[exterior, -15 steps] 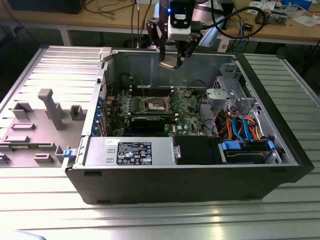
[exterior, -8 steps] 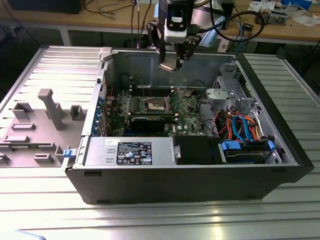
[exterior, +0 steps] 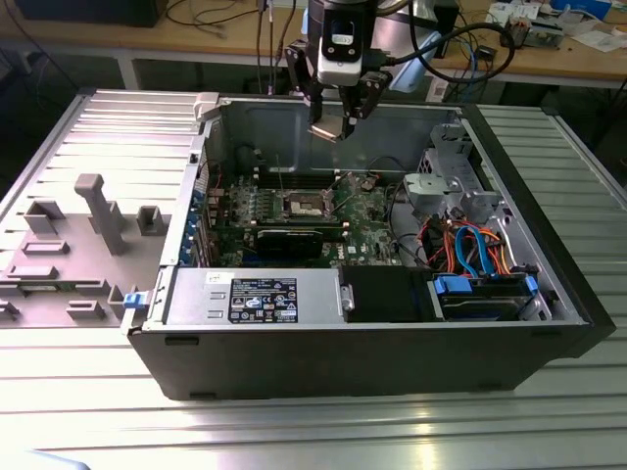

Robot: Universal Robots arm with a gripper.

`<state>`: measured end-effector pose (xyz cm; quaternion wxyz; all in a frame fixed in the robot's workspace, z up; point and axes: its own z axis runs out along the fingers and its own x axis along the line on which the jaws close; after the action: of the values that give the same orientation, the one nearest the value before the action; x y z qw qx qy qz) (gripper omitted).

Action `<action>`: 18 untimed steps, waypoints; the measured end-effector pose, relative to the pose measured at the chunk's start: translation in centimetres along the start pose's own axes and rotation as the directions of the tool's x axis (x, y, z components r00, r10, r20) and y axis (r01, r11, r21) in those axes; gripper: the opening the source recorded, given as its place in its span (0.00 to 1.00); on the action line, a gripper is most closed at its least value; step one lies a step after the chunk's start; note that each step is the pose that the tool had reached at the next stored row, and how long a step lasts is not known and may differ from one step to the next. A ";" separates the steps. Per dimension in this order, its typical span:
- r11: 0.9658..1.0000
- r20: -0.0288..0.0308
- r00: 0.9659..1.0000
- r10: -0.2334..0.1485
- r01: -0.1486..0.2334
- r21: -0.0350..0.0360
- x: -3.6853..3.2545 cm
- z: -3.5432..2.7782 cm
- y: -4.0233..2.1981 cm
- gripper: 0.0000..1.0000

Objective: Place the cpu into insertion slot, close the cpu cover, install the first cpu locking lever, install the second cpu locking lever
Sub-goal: 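Place the cpu into insertion slot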

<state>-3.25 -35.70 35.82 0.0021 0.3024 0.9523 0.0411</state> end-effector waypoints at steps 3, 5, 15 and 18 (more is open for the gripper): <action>1.000 0.000 1.000 0.000 0.000 0.000 0.01 0.00 0.00 0.54; 1.000 0.000 1.000 0.000 0.000 0.000 0.01 0.00 0.00 0.54; 0.999 0.004 0.999 0.054 -0.054 -0.001 0.01 0.12 -0.02 0.54; 0.997 0.006 0.997 0.073 -0.073 -0.002 0.01 0.15 -0.02 0.54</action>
<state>-3.27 -35.70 35.66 0.0036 0.3373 0.9405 0.0410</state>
